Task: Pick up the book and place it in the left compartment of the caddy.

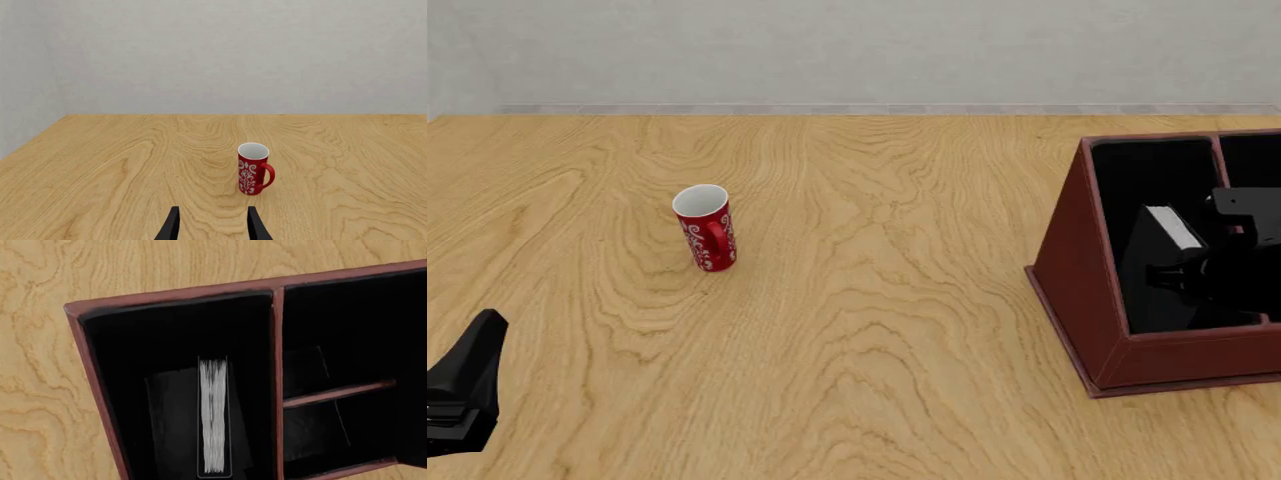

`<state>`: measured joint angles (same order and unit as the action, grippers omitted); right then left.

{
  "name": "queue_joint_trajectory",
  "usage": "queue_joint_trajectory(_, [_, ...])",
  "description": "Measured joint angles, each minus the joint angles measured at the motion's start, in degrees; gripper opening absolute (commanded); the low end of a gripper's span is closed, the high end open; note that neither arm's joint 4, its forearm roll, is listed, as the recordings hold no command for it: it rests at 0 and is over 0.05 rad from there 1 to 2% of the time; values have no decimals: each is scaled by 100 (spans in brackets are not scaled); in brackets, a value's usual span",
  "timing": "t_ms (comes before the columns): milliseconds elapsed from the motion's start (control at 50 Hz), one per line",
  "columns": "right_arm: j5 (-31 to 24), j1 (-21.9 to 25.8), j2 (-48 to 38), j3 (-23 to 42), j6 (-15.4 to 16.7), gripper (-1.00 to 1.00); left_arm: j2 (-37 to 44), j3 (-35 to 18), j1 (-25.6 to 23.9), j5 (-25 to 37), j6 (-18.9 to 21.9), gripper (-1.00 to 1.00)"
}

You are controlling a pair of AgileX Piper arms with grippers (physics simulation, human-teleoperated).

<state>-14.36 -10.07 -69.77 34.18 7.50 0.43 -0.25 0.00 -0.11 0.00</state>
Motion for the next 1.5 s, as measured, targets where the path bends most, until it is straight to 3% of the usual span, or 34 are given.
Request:
queue_joint_trajectory(280, [-1, 6, 22, -19, 27, -100, 0, 0, 0, 0, 0, 100])
queue_joint_trajectory(300, [-4, 8, 25, -20, 19, 100, 0, 0, 0, 0, 0, 100])
queue_joint_trajectory(1020, [-194, 77, 316, 35, -204, 100, 0, 0, 0, 0, 0, 100])
queue_joint_trajectory(1500, [-1093, 48, 1256, 473, 12, 100, 0, 0, 0, 0, 0, 100])
